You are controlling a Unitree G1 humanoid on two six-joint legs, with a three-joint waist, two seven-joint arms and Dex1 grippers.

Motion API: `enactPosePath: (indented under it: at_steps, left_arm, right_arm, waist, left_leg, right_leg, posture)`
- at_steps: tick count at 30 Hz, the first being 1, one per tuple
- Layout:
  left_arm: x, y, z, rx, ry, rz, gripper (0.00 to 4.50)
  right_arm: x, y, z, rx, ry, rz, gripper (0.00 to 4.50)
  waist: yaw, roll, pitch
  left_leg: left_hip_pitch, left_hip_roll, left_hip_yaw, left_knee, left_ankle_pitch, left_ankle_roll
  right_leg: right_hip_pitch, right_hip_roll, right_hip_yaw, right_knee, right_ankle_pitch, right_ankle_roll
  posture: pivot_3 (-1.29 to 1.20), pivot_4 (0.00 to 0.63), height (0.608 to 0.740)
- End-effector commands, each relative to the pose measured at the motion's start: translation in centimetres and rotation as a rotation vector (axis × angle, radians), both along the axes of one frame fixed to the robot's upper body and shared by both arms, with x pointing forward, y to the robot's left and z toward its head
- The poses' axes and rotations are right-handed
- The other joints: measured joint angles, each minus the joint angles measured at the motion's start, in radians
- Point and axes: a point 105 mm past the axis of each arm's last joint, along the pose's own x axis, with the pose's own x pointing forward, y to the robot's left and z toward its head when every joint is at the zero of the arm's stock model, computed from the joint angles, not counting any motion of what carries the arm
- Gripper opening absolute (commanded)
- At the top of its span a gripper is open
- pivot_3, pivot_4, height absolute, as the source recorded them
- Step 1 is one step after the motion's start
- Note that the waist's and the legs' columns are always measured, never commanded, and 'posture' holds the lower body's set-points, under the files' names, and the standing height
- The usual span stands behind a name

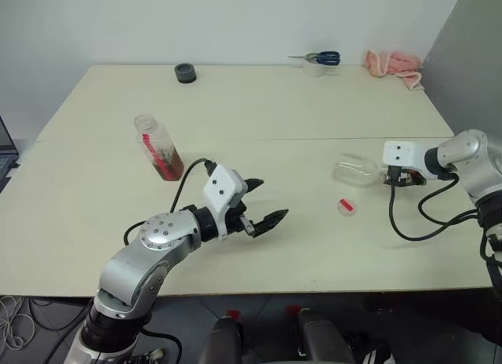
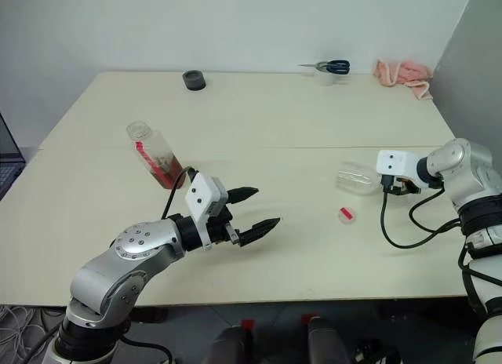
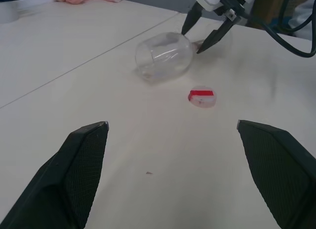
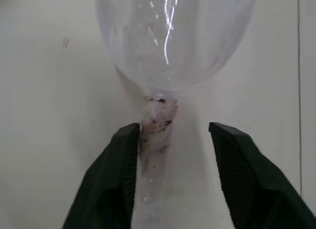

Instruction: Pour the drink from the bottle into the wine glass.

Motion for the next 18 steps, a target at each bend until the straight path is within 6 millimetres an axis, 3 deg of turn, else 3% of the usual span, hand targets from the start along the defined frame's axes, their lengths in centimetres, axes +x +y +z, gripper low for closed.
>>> enactPosePath:
  at_steps: [1,4,8,10,14,18]
  left_arm:
    - [-0.7,-0.4,0.9,-0.012,-0.036,-0.023,4.50]
    - [-0.7,-0.5,0.9,-0.011,-0.033,-0.028,4.50]
    - [-0.9,-0.5,0.8,-0.006,-0.025,-0.039,4.50]
    - [-1.2,-0.2,0.4,0.009,-0.014,-0.037,4.50]
    - [-2.3,1.8,-1.4,-0.009,0.025,0.053,4.50]
    - [-3.2,5.3,-2.6,-0.144,0.018,0.331,4.50]
  right_arm:
    - [0.2,0.1,1.3,-0.011,-0.017,0.021,1.00]
    - [0.0,0.1,1.0,-0.017,0.001,0.027,0.12]
    - [0.4,0.5,1.2,-0.020,-0.030,0.039,0.12]
    - [1.6,2.0,2.4,0.024,-0.119,0.063,0.12]
    - [3.5,9.9,5.3,0.306,-0.302,0.226,0.12]
    - [4.3,19.0,8.4,0.961,-0.306,0.194,0.12]
  waist:
    - [0.000,0.000,0.000]
    - [0.000,0.000,0.000]
    - [0.000,0.000,0.000]
    - [-0.007,0.000,0.000]
    - [-0.042,0.000,0.000]
    - [-0.053,0.000,0.000]
  left_leg:
    - [0.000,0.000,0.000,0.000,0.000,0.000]
    - [0.000,0.000,0.000,0.000,0.000,0.000]
    - [0.000,0.000,0.000,0.000,0.000,0.000]
    - [0.000,0.000,0.000,0.000,0.000,0.000]
    - [0.003,0.003,0.002,-0.001,0.000,0.000]
    - [0.003,0.007,0.002,-0.001,0.000,0.000]
  right_leg:
    - [0.000,0.000,0.000,0.000,0.000,0.000]
    - [0.000,0.000,0.000,0.000,0.000,0.000]
    - [0.000,0.000,0.000,0.000,0.000,0.000]
    - [0.000,0.000,0.000,0.000,0.000,0.000]
    - [0.000,0.002,0.003,0.001,0.000,0.000]
    - [-0.001,0.002,0.004,0.002,0.001,-0.002]
  posture:
    - [0.00,0.150,0.740]
    - [0.00,0.150,0.740]
    - [0.00,0.150,0.740]
    - [0.00,0.150,0.740]
    - [0.00,0.150,0.740]
    - [0.00,0.150,0.740]
